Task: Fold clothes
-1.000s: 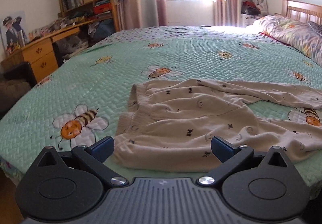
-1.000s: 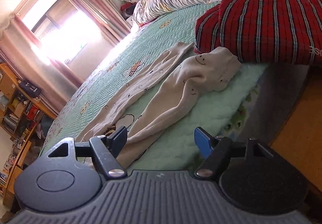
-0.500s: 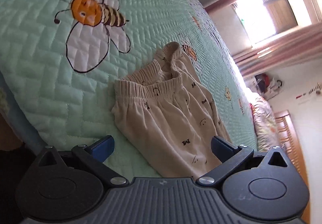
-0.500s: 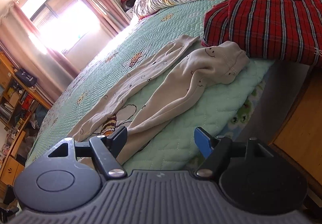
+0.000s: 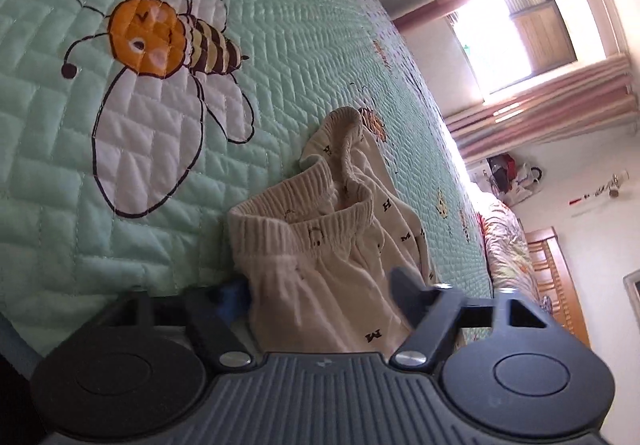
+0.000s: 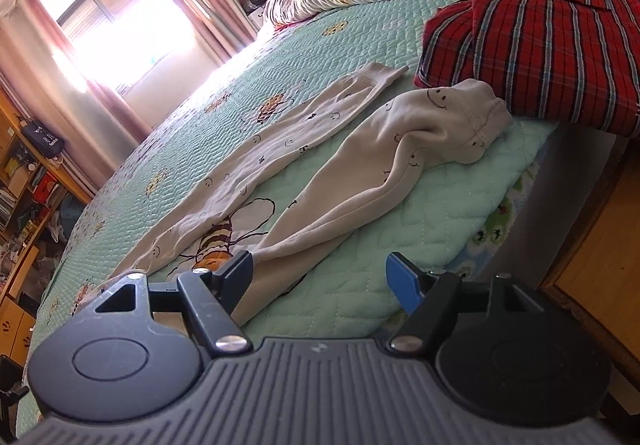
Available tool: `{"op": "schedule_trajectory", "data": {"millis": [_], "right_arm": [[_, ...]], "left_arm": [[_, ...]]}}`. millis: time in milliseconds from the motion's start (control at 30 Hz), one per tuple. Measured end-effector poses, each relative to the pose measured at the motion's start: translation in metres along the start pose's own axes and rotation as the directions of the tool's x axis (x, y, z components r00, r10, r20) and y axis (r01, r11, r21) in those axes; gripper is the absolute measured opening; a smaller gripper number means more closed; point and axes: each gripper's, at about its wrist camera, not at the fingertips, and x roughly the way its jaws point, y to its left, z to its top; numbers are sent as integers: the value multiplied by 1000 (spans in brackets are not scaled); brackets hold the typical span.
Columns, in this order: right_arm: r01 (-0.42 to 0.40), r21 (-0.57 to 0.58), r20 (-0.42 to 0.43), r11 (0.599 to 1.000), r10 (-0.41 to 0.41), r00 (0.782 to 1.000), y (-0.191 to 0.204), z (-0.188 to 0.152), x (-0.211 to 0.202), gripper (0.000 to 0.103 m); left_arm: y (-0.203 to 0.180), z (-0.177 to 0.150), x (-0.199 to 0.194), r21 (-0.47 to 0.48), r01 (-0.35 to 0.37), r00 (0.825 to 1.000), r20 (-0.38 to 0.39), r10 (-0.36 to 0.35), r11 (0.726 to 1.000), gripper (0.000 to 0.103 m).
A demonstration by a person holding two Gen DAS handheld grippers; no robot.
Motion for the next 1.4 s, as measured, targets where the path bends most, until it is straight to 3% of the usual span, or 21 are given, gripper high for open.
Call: {"op": "schedule_trajectory", "data": {"millis": [33,67,233,367,467,633,733,833,900,933,1000,1067,1167,1200,1233,1367,1400], "right_arm": [[4,-2,-2,1000,-4,1000,0,0,0,75],[6,-2,-6,1000,-6,1000,0,-1,1,75],[18,-2,-12,1000,-18,1000,0,0,2,75],[22,-6,2,1000,-22,1000,-1,3,-1,75],[22,1,11,1000,-22,1000,-6,6,-4,75],[-73,166,4,983,73,997,-30,13,-3,75],[-173,272,-58,947,195,979,-40,16,9,75],[-231,374,-170,898,312,935,-39,8,29,75],[-259,459,-200,850,383,902,-36,-4,38,75],[-268,476,-199,838,399,895,-32,-9,40,78],[-263,420,-189,869,367,911,-19,-13,37,81],[-273,394,-198,878,371,907,-9,-13,35,83],[-345,463,-194,816,474,859,0,-11,35,82],[-371,473,-203,799,509,837,6,-11,34,83],[-408,489,-215,771,560,800,14,-12,34,83],[-489,641,-304,592,780,546,52,-37,51,83],[-480,665,-321,573,799,509,63,-45,57,83]], "left_arm": [[7,0,3,-17,17,1000,-15,-17,1000,10],[15,0,6,-34,33,999,-30,-34,999,8],[17,-4,3,-20,79,997,11,-79,997,6],[-22,-10,-27,118,100,990,85,-110,988,6],[-55,-8,-57,178,148,977,130,-172,973,6],[-86,-5,-98,190,211,954,175,-244,959,6],[-104,2,-117,220,245,943,172,-284,944,6],[-135,9,-121,249,271,938,150,-314,930,6],[-161,10,-121,299,273,937,134,-323,915,6],[-174,9,-121,321,270,938,126,-324,908,6],[-196,9,-120,349,285,935,105,-339,893,6],[-218,8,-120,376,305,929,87,-361,875,6],[-252,8,-118,421,308,926,71,-370,853,6],[-264,9,-115,436,303,928,68,-367,848,6],[-274,9,-113,447,298,930,63,-362,844,6],[-309,2,-105,480,289,938,28,-344,828,7],[-315,-1,-104,488,289,939,26,-344,824,7]]}}
